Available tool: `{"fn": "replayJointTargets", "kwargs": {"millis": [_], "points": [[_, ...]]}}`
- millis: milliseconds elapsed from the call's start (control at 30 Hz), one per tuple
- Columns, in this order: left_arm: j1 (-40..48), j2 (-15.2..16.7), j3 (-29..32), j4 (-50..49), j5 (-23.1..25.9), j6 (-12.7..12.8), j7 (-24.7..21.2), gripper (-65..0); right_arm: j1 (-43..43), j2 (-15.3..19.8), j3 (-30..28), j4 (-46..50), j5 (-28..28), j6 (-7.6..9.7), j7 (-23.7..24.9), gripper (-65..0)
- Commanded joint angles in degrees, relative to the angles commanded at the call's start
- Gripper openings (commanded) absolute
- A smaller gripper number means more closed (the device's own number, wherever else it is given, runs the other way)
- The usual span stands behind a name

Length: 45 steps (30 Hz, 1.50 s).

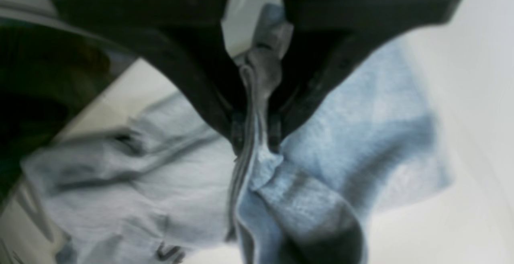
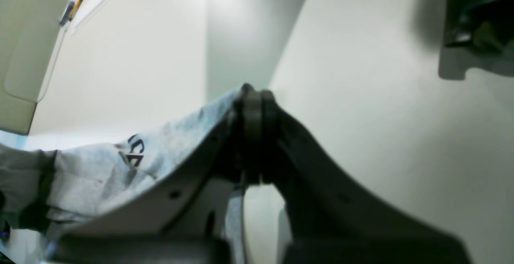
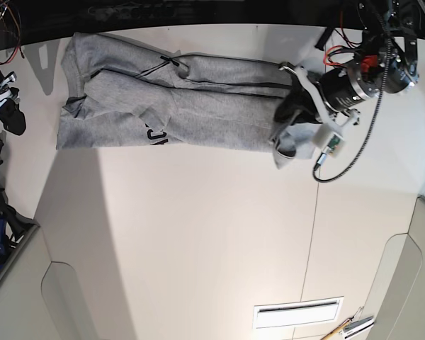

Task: Fold the T-shirt properly
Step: 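Carry the strip end held by the left gripper toward the right gripper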

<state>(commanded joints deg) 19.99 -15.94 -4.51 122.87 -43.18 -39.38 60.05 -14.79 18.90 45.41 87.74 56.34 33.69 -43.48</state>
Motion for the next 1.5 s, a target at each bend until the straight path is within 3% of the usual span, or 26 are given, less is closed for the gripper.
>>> {"fn": "replayJointTargets", "kwargs": {"millis": [100,167,233,267,367,433,567,767,1000,1500], "points": [[-0.02,2.54,4.63,-0.42,6.36,1.01,-3.28,-65.0,0.00,0.00,0.00,0.00,-1.05,0.00,0.00,-65.0],[-0.02,3.87,6.56,-1.92,8.00,1.44,-5.14,-64.3,-0.02,0.00,0.00,0.00,-1.53,-0.02,-0.07,-65.0],[-0.02,4.81,7.91,-4.68,8.33,1.44,-8.72,-52.3,-0.02,0.00,0.00,0.00,-2.43,0.00,-0.09,-65.0],[-0.02,5.05,8.61,-6.36,8.31,1.42,-11.34,-46.7,-0.04,0.00,0.00,0.00,-2.62,0.00,-0.42,-59.6],[-0.02,5.03,11.37,-10.69,8.28,1.44,-18.62,-32.1,-0.04,0.00,0.00,-0.02,-2.60,0.00,-2.27,-35.3],[-0.02,5.05,13.53,-11.91,8.24,1.44,-20.98,-31.2,-0.57,0.00,-0.07,-0.02,-2.58,0.00,-3.30,-27.2],[-0.07,5.60,17.16,-12.04,8.11,1.42,-21.24,-31.2,-3.10,0.00,-2.19,-0.13,-2.32,0.00,-4.15,-26.7],[-0.13,8.68,18.05,-12.04,8.15,1.40,-20.35,-31.2,-5.09,-0.02,-10.60,-0.15,-2.36,0.00,-3.89,-26.7],[-0.13,8.61,18.03,-12.02,8.11,1.42,-17.31,-31.2,-5.07,-0.63,-18.14,-0.15,-3.50,0.00,-2.73,-26.7],[-0.17,8.61,18.05,-11.91,8.11,0.79,-16.92,-31.2,-5.07,-1.90,-8.70,-0.15,-2.58,0.00,-2.38,-26.8]]}}
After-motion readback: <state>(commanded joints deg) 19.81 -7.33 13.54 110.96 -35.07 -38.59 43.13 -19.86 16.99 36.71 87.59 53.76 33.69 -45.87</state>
